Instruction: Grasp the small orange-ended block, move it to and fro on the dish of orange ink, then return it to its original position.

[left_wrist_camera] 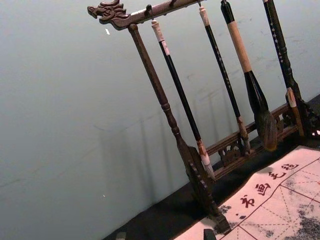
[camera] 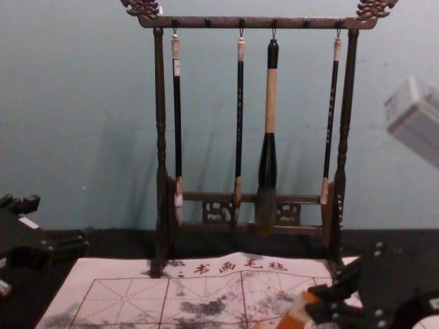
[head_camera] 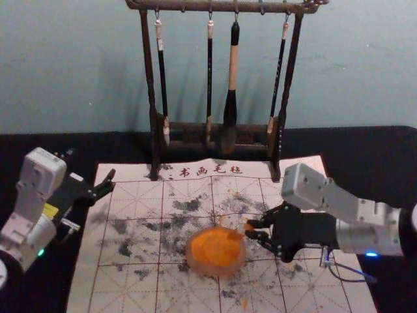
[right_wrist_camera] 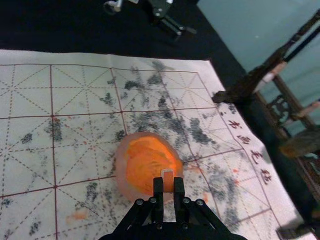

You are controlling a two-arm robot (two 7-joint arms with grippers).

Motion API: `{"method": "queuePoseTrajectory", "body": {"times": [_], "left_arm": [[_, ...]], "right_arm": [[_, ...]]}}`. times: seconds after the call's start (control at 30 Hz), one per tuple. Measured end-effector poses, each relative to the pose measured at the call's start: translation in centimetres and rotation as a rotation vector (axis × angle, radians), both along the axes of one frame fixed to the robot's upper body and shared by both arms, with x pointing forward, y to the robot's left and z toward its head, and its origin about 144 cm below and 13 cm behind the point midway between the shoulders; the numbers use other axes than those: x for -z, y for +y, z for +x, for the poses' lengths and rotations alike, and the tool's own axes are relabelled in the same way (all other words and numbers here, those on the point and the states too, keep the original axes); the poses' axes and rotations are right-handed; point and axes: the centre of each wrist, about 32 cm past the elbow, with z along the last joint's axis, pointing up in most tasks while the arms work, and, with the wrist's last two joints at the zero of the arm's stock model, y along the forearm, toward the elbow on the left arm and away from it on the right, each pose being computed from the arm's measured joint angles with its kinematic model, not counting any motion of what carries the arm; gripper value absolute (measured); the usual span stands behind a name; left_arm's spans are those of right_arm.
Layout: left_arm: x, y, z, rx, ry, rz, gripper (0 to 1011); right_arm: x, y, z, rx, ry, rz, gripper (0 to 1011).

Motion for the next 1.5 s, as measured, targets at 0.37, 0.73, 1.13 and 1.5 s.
{"method": "queuePoseTrajectory", "body": {"times": [0.37,0.73,1.13,1.5], "left_arm": [[0.0,0.0,0.0,0.000,0.000,0.000,1001],[0.0,0.0,0.0,0.000,0.000,0.000,1001],[0.0,0.0,0.0,0.000,0.000,0.000,1001],[0.0,0.0,0.0,0.000,0.000,0.000,1001]], "right_arm": [[-1.3,-2.2,-0.9,0.085,-0.018,0.026,91],[-2.3,-4.2,-2.6,0.166,-0.033,0.020,91],[-2.4,-5.9,-3.9,0.222,-0.019,0.002,91],[-2.1,-6.1,-4.0,0.227,0.003,-0.004,90]]}}
